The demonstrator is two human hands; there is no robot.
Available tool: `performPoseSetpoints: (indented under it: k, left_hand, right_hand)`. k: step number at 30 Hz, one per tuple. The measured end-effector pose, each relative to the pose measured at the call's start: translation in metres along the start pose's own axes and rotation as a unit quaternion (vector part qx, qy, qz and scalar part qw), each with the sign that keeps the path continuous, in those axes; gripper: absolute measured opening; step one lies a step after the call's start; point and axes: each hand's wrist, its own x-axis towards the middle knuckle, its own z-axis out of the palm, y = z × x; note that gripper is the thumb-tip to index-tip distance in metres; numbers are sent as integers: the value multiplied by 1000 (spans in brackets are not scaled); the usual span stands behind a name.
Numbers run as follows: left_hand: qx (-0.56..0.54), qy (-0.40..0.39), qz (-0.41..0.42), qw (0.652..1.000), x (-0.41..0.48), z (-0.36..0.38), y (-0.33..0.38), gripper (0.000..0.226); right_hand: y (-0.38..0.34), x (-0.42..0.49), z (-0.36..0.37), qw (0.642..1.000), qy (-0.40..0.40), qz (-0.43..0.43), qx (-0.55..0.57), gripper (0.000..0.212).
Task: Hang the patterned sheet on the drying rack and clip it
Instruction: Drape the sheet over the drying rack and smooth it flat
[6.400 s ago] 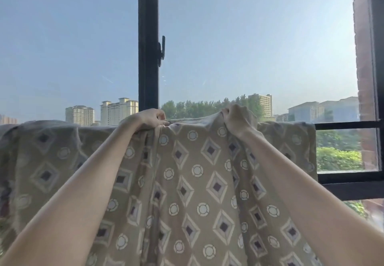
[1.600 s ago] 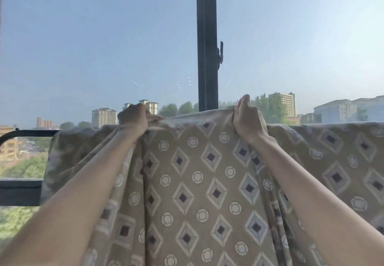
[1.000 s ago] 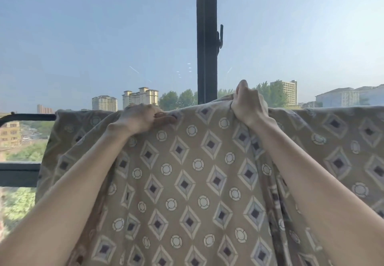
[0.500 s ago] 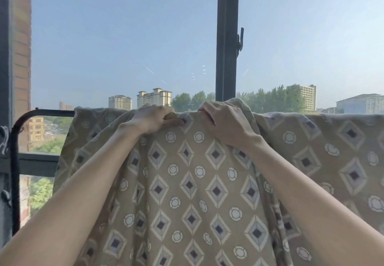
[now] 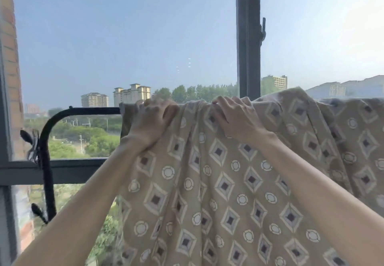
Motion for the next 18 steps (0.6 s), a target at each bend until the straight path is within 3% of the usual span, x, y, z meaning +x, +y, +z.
performPoseSetpoints:
  k: [2,5,7,9,11,12,16,18]
  left_hand:
    - [19,25,4,999,-9,-4,-17,56]
    - [45,76,-33,996,-26,-2,-38,60]
    - [-1,141,-98,985,-44,1,-42,50]
    - [-91,165,-204,961,-64,2,-41,59]
    - [-198,113,-305,924,-78,-1,-41,78]
    - [-250,70,-328,908,-82,-4,-42,75]
    - [-464,-108,-351,806,-92,-12,-44,34]
    - [-502,-120,-330,790,-94,-13,-38,27]
  right_hand:
    - [-18,7,5,1000,-10,9,-5,45]
    - [-36,15,10,999,-20,22,-20,38]
    - [-44,17,12,999,-19,29,-15,36]
    - [-48,17,13,999,-18,39,-10,36]
    - [-49,16,12,998,-19,54,-10,37]
    - [-49,16,11,998,-23,64,-14,38]
    - [-51,19,8,992,-65,108,-27,40]
    - [-53,21,6,988,-87,123,-32,40]
